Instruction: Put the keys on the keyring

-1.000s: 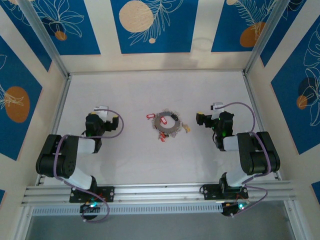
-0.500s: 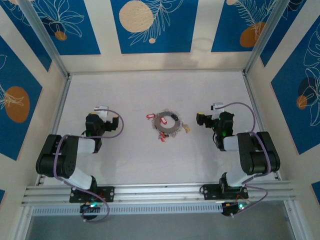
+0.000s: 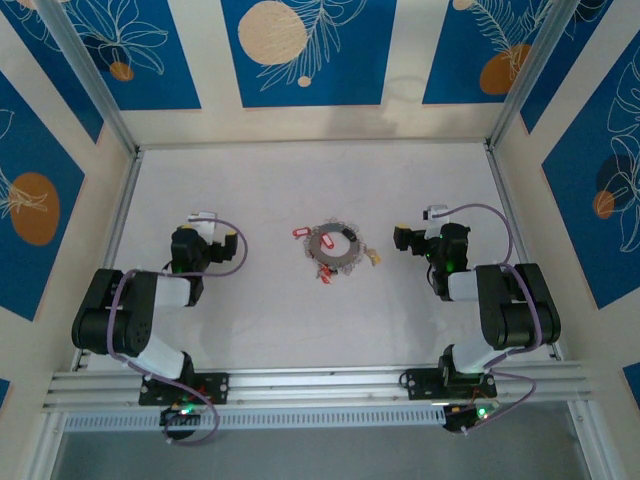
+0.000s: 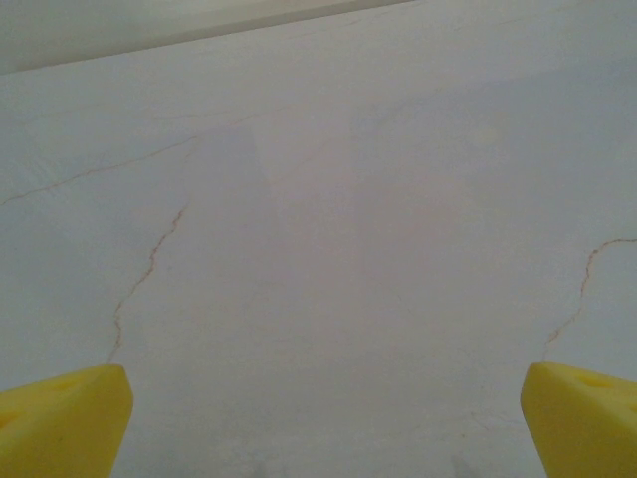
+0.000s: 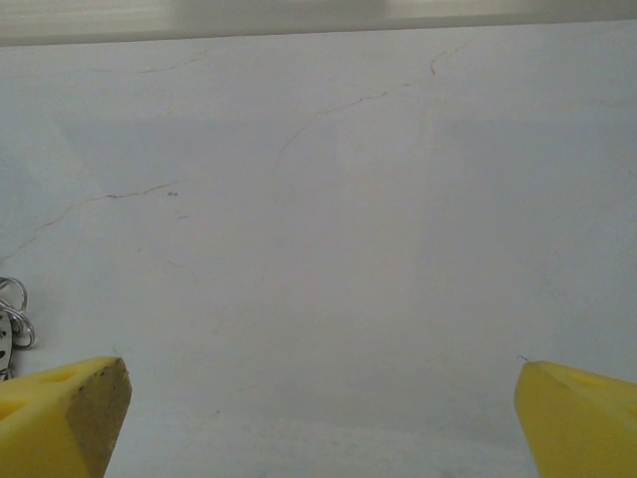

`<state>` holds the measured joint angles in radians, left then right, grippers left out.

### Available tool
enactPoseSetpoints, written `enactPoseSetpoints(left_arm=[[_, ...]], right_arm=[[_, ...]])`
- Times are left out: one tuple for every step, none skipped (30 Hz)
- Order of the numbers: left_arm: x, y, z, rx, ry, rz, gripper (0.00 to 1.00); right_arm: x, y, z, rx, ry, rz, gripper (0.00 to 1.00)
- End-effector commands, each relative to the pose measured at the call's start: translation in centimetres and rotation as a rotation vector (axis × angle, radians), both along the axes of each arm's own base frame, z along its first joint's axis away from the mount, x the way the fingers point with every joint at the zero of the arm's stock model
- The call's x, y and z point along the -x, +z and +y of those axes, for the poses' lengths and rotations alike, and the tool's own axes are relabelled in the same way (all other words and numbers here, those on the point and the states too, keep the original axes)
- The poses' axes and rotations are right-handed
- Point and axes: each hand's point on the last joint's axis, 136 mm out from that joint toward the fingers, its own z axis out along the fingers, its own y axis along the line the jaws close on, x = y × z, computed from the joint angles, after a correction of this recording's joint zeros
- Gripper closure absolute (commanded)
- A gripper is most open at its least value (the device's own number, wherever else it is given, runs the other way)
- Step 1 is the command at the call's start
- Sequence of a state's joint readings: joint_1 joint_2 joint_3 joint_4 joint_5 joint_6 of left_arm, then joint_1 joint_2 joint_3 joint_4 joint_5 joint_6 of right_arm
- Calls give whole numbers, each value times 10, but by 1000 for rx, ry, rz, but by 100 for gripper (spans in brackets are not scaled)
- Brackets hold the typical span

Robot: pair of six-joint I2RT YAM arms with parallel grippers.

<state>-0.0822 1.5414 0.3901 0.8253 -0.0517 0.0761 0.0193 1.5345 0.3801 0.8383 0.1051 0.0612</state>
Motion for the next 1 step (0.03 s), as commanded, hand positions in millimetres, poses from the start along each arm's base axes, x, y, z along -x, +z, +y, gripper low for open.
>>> enactPoseSetpoints(left_arm=[[-5, 7, 0, 32, -2, -18, 0]], right_arm=[[-6, 13, 1, -25, 0, -30, 1]])
